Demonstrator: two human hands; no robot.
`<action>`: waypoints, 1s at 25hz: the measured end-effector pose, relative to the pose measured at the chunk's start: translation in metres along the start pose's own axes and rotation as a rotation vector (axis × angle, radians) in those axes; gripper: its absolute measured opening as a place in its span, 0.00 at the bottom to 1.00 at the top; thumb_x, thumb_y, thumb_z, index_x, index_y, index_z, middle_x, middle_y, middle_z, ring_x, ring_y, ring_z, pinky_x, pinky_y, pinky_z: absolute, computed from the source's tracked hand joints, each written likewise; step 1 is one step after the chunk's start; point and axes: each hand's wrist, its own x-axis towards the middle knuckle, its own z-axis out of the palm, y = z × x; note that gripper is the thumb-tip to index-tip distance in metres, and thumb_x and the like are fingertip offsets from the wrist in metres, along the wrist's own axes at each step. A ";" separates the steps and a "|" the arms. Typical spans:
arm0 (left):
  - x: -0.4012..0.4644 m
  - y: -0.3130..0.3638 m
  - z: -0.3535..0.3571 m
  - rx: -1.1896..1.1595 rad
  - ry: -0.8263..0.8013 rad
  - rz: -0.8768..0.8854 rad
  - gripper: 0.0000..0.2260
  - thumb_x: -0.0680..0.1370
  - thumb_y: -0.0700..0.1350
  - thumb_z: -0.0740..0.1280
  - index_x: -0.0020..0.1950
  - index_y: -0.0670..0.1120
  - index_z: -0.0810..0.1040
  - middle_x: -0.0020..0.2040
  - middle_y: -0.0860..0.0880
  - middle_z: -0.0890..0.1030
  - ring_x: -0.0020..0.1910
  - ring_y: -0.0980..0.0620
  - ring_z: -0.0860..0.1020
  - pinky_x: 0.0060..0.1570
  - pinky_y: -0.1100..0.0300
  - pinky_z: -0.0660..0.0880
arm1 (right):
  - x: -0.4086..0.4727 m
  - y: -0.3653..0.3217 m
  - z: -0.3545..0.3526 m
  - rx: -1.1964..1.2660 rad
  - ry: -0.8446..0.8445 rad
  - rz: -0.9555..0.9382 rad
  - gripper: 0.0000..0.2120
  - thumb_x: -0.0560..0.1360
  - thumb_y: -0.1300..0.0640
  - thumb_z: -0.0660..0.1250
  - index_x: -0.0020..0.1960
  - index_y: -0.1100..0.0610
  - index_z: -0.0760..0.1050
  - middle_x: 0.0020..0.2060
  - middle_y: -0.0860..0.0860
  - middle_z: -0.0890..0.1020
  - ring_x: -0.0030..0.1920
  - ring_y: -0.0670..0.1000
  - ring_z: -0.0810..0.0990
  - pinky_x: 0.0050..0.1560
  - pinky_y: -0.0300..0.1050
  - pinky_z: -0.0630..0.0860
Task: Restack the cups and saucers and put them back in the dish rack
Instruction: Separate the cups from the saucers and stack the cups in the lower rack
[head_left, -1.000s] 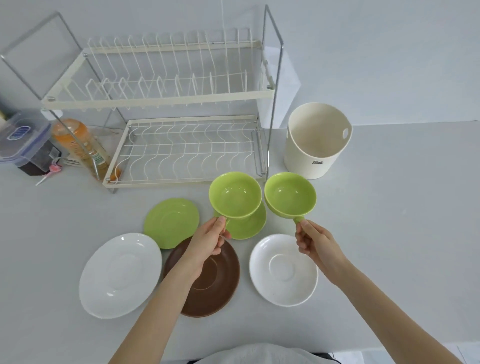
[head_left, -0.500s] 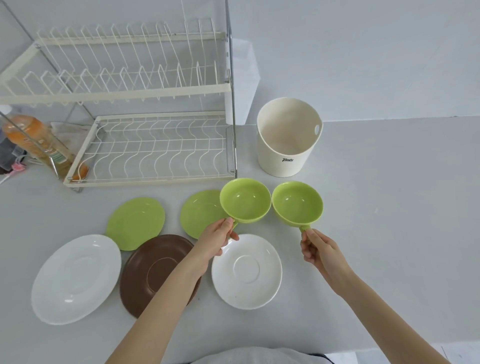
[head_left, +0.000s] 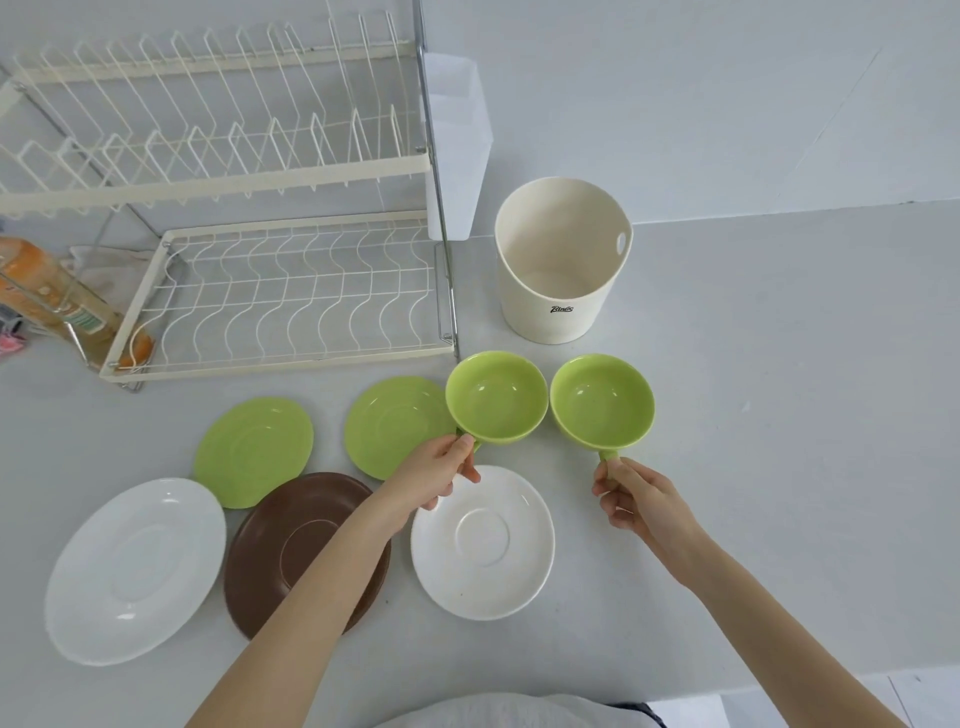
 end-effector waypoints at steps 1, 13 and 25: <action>0.002 0.001 0.000 0.105 0.007 0.015 0.15 0.80 0.51 0.54 0.36 0.49 0.71 0.34 0.53 0.75 0.22 0.57 0.63 0.21 0.67 0.56 | 0.000 -0.002 0.001 -0.043 0.005 0.018 0.13 0.79 0.57 0.57 0.40 0.58 0.76 0.33 0.52 0.75 0.29 0.48 0.70 0.31 0.38 0.66; 0.013 -0.006 0.011 -0.031 0.213 0.139 0.13 0.75 0.46 0.66 0.31 0.49 0.70 0.28 0.52 0.68 0.29 0.54 0.66 0.27 0.63 0.62 | -0.004 -0.008 0.006 -0.077 0.124 0.037 0.10 0.76 0.52 0.62 0.45 0.57 0.79 0.39 0.53 0.82 0.37 0.48 0.81 0.32 0.36 0.78; 0.020 -0.006 0.016 0.050 0.204 0.152 0.10 0.74 0.48 0.68 0.40 0.43 0.74 0.31 0.46 0.72 0.19 0.67 0.71 0.20 0.72 0.62 | -0.012 -0.021 0.028 0.172 0.109 -0.238 0.13 0.78 0.58 0.58 0.38 0.60 0.76 0.35 0.55 0.77 0.37 0.47 0.79 0.36 0.29 0.78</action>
